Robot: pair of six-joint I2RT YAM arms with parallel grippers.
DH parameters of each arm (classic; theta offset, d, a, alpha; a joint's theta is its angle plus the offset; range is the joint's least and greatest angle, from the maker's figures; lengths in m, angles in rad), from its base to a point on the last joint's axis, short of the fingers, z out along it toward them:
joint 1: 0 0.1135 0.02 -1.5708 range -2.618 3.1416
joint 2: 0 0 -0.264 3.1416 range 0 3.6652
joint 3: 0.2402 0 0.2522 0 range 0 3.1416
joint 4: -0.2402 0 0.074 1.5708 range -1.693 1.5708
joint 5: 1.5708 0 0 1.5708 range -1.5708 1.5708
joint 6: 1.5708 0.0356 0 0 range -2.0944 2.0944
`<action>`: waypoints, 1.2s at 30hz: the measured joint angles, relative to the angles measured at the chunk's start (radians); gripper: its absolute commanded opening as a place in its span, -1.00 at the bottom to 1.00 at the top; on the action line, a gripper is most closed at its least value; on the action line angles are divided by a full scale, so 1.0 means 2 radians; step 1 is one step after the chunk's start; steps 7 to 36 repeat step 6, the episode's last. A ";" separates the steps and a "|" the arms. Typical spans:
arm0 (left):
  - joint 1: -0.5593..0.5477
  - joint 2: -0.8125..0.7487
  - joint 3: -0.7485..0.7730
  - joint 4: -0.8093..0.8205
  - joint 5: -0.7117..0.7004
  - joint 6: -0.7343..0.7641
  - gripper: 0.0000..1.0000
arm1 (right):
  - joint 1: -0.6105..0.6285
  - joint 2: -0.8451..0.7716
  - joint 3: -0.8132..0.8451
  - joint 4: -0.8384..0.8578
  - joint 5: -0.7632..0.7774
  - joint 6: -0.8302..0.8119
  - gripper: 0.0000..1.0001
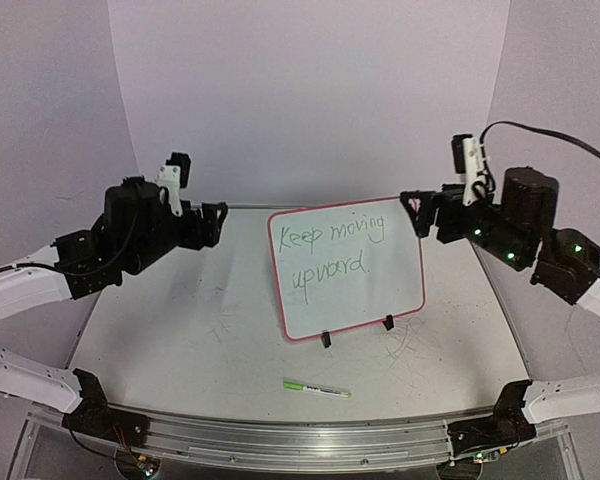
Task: Write a sentence on the whiteboard
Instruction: Reset both arms
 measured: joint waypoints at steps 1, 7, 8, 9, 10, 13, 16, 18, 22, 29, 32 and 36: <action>0.002 0.000 0.025 0.004 -0.009 0.007 0.73 | 0.000 -0.012 0.010 0.001 0.018 -0.006 0.97; 0.002 0.002 0.130 0.040 -0.024 0.047 0.81 | 0.000 -0.045 0.067 0.015 0.087 -0.029 0.96; 0.002 0.002 0.130 0.040 -0.024 0.047 0.81 | 0.000 -0.045 0.067 0.015 0.087 -0.029 0.96; 0.002 0.002 0.130 0.040 -0.024 0.047 0.81 | 0.000 -0.045 0.067 0.015 0.087 -0.029 0.96; 0.002 0.002 0.130 0.040 -0.024 0.047 0.81 | 0.000 -0.045 0.067 0.015 0.087 -0.029 0.96; 0.002 0.002 0.130 0.040 -0.024 0.047 0.81 | 0.000 -0.045 0.067 0.015 0.087 -0.029 0.96; 0.002 0.002 0.130 0.040 -0.024 0.047 0.81 | 0.000 -0.045 0.067 0.015 0.087 -0.029 0.96; 0.002 0.002 0.130 0.040 -0.024 0.047 0.81 | 0.000 -0.045 0.067 0.015 0.087 -0.029 0.96; 0.002 0.002 0.130 0.040 -0.024 0.047 0.81 | 0.000 -0.045 0.067 0.015 0.087 -0.029 0.96; 0.002 0.002 0.130 0.040 -0.024 0.047 0.81 | 0.000 -0.045 0.067 0.015 0.087 -0.029 0.96; 0.002 0.002 0.130 0.040 -0.024 0.047 0.81 | 0.000 -0.045 0.067 0.015 0.087 -0.029 0.96; 0.002 0.002 0.130 0.040 -0.024 0.047 0.81 | 0.000 -0.045 0.067 0.015 0.087 -0.029 0.96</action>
